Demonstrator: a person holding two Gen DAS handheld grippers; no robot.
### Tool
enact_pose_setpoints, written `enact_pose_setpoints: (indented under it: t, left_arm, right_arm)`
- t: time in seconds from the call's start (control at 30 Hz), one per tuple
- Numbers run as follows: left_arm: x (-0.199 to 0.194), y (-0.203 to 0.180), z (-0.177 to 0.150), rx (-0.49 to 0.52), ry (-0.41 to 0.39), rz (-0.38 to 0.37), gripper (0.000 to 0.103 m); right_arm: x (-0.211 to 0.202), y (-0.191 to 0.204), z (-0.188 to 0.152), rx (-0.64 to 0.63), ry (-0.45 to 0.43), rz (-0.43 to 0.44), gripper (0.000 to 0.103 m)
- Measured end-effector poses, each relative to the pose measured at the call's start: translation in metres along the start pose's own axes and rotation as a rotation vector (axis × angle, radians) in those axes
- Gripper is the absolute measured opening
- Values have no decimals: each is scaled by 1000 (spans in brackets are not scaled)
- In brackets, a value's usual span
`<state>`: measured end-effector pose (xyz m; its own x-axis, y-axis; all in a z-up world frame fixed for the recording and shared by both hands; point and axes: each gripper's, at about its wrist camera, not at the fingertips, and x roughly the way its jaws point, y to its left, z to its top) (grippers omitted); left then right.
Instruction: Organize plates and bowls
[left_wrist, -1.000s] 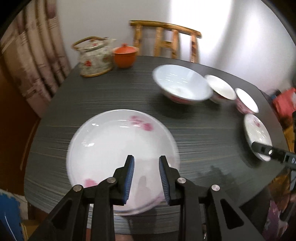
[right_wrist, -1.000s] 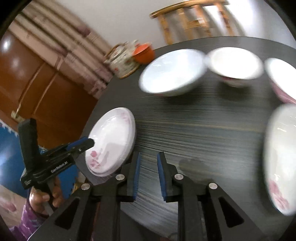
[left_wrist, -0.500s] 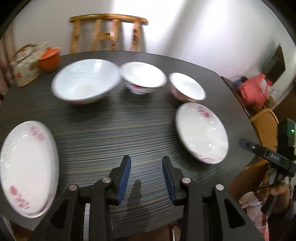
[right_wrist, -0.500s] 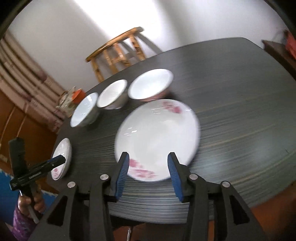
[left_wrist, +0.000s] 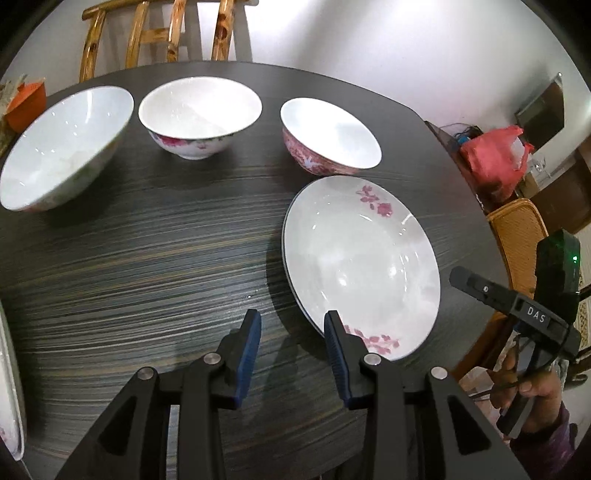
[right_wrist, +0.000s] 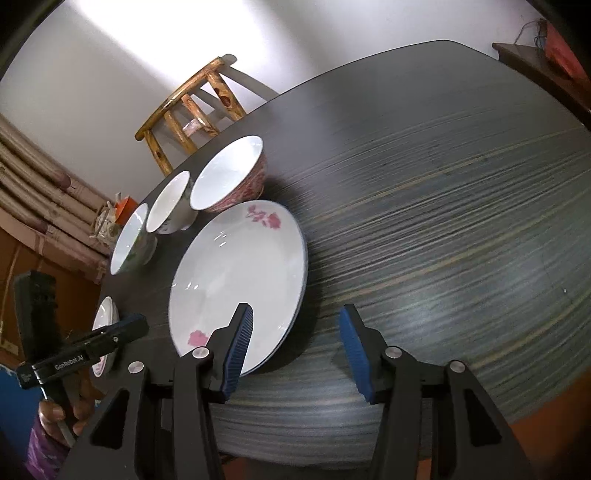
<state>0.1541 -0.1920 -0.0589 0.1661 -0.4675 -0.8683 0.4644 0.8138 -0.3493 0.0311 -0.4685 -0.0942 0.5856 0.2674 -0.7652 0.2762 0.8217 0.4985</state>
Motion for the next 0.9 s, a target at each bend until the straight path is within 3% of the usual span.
enact_pose_setpoints:
  t: [0.2,0.33,0.57,0.73,0.9]
  left_arm:
    - [15,7,1,-40,42,-41,36]
    - [25,3,5,-21,60,-25,36]
    - [32,-1,6,-12,37,-44,36]
    - [34,2,8,-38,26,-60,36]
    - [36,-1,10,-35,29,-53,36]
  right_arm:
    - [15,-8,12,19,19,25,47]
    - [25,-12,18,22,35,28,47]
    - [37,-11,24,5,58,25,47]
    - [44,-8,27,-18,70,22,42]
    - [49,-4,29,-46,86,4,25]
